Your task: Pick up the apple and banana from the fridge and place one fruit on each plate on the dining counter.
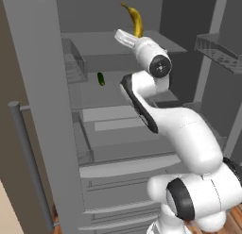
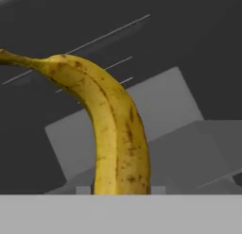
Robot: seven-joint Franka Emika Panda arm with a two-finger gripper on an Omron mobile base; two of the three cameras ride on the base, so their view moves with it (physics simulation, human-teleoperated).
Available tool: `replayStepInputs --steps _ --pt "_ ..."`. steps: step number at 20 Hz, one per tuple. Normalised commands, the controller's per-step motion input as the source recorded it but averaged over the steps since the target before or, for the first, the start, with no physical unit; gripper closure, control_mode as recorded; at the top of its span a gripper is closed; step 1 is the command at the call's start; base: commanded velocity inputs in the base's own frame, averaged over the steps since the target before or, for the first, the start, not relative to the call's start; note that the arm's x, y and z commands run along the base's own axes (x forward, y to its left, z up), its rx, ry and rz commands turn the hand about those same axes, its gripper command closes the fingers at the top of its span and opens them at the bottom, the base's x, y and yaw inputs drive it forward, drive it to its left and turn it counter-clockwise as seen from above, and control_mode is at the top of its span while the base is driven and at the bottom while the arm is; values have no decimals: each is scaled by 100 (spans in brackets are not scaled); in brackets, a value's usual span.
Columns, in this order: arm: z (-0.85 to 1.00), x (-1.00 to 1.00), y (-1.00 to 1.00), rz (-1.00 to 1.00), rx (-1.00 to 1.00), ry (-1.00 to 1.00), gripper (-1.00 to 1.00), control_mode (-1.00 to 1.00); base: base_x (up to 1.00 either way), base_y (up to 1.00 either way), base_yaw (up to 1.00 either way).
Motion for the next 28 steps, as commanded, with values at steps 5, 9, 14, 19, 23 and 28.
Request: replayStepInputs --steps 5,9,14,19,23,28 --pt "-42 -100 -82 2 1 0 100 -100 0 0 0" --pt "-48 -100 -33 0 -13 13 100 -100 0 0 0" --pt "-13 -99 1 5 -45 25 100 -100 0 0 0" --pt "-34 -68 0 1 -19 5 100 -100 0 0 0" --pt "-60 -28 6 0 -9 30 100 -100 0 0 0" --pt "-20 -1 6 0 -7 34 100 -100 0 0 0"
